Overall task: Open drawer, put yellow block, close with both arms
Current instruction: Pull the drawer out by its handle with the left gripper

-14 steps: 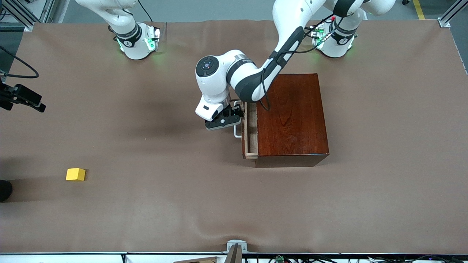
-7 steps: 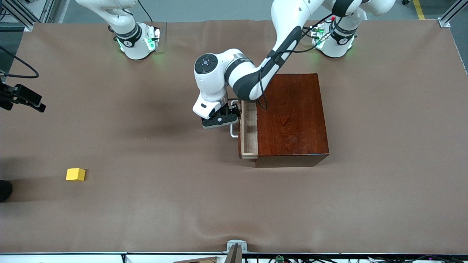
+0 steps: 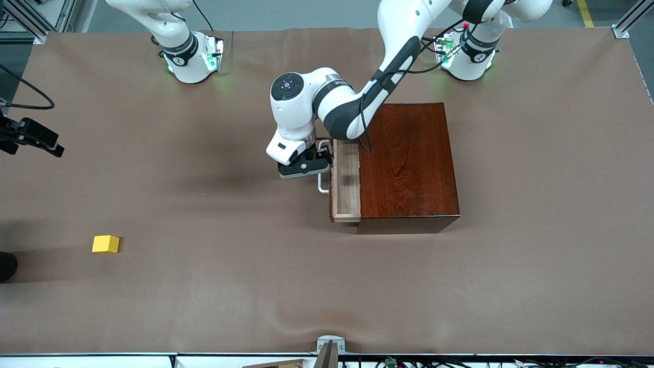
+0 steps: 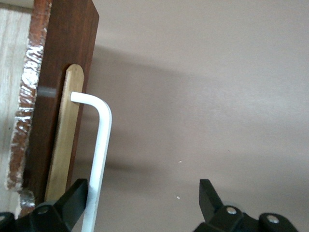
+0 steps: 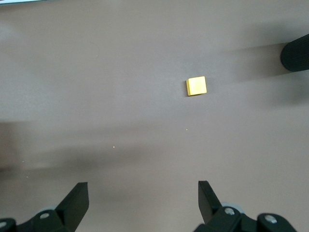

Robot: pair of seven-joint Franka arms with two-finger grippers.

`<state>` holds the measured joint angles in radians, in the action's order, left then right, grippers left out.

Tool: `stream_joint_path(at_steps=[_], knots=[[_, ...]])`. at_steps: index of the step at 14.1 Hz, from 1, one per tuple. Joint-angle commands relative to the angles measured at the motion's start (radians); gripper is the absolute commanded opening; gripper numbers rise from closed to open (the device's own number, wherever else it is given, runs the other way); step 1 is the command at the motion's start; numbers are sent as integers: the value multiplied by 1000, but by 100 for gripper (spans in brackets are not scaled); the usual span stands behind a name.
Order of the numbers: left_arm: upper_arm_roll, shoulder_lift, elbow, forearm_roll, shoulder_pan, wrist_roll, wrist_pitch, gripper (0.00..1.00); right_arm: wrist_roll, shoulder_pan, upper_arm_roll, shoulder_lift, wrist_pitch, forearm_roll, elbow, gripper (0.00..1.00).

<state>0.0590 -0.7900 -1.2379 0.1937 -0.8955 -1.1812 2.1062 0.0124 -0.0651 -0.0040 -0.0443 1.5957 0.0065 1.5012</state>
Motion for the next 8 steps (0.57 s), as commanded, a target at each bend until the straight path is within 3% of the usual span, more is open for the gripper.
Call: stream_joint_path(at_steps=[1, 8], knots=[[4, -41, 44, -19, -22, -26, 60, 100, -2, -2, 2, 15, 1, 6, 5, 100], [5, -41, 44, -19, -30, -26, 100, 100, -2, -2, 4, 15, 1, 6, 7, 100]])
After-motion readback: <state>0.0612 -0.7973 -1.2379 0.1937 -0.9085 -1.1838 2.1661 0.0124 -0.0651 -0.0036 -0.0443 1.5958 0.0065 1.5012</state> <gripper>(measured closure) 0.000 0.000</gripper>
